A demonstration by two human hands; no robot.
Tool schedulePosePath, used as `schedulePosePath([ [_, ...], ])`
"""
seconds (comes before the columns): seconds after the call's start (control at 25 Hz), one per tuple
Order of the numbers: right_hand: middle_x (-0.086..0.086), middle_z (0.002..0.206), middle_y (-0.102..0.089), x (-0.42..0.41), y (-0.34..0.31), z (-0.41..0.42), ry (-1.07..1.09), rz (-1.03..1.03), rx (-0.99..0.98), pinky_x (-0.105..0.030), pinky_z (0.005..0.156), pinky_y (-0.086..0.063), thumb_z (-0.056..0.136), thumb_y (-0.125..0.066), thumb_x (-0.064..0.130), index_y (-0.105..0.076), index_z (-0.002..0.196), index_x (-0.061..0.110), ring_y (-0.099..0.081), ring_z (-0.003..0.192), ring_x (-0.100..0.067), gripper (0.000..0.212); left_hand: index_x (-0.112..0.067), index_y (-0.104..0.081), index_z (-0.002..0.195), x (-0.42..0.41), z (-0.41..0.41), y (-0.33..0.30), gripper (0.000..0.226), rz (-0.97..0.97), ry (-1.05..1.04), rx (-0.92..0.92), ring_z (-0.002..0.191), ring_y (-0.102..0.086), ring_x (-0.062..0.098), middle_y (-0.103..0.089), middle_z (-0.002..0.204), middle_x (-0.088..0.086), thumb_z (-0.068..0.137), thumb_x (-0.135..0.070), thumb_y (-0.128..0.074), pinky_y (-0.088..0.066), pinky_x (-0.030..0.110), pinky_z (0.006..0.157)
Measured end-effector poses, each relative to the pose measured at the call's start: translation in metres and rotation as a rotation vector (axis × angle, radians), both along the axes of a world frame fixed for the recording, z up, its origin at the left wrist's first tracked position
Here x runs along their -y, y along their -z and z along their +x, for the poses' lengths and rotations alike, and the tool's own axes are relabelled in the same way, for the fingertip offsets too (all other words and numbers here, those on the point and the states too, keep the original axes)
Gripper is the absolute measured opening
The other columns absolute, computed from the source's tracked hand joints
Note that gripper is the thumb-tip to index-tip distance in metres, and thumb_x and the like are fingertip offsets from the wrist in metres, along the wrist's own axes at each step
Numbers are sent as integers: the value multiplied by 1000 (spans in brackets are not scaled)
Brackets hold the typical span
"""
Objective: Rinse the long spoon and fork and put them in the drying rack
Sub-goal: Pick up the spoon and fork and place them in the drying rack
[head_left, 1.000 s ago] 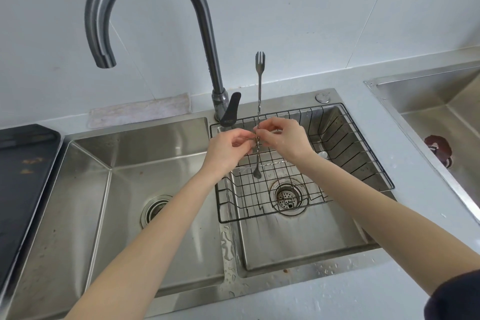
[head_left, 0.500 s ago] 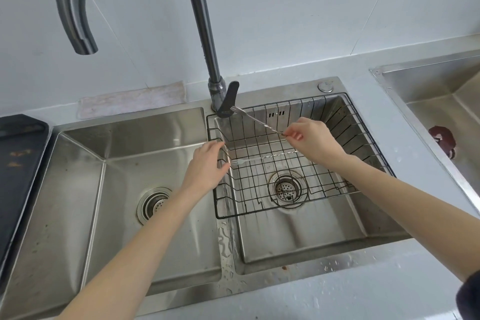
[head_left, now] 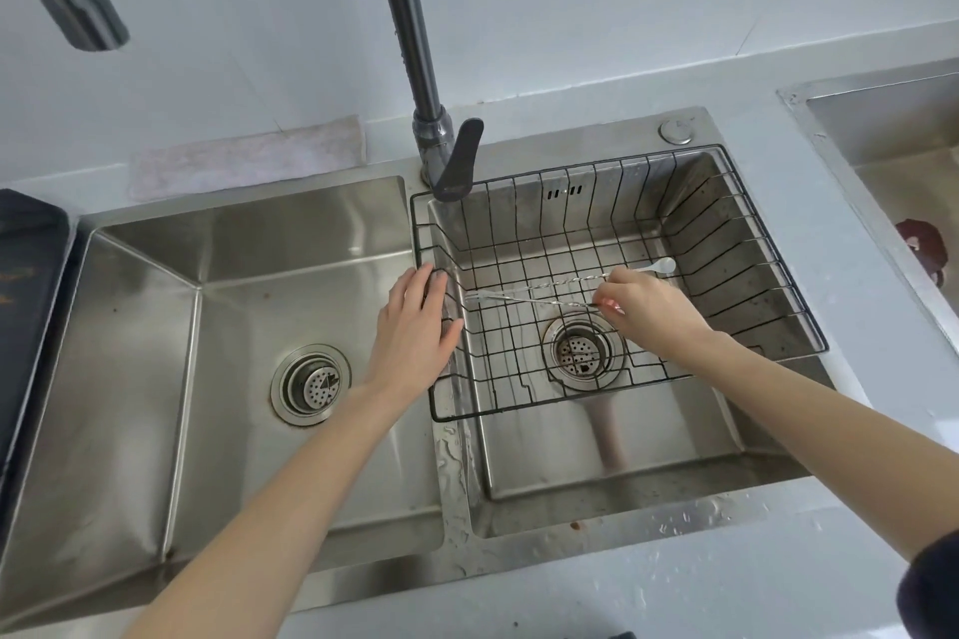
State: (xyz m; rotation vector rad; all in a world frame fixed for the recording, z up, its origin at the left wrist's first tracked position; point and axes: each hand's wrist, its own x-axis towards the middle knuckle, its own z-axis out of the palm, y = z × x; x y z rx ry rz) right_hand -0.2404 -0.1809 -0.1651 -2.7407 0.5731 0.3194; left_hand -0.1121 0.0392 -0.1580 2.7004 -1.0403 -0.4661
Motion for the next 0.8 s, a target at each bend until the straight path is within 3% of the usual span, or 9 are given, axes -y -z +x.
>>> schedulePosePath([
  [0.24, -11, 115, -55, -6, 6, 4, -103, -91, -112, -36, 66, -40, 95, -42, 19, -61, 112, 9, -57, 101, -35, 27, -11, -27, 142, -3, 1, 6, 53, -37, -3, -10, 144, -10, 22, -17, 156, 7, 94, -29, -41, -21, 41, 115],
  [0.44, -8, 116, -56, -6, 6, 6, -167, -104, -160, -38, 75, -47, 94, -44, 20, -61, 111, 11, -58, 104, -32, 25, -11, -29, 142, -4, -2, 9, 50, -79, -25, -16, 144, -10, 22, -18, 156, 6, 95, -25, -40, -21, 41, 115],
  [0.8, -6, 117, -57, -12, 10, 13, -258, -163, -185, -36, 77, -47, 94, -43, 19, -60, 113, 13, -59, 105, -31, 26, -12, -28, 142, -4, -4, 10, 49, -93, -45, -40, 144, -13, 21, -15, 156, 4, 95, -24, -38, -21, 40, 115],
])
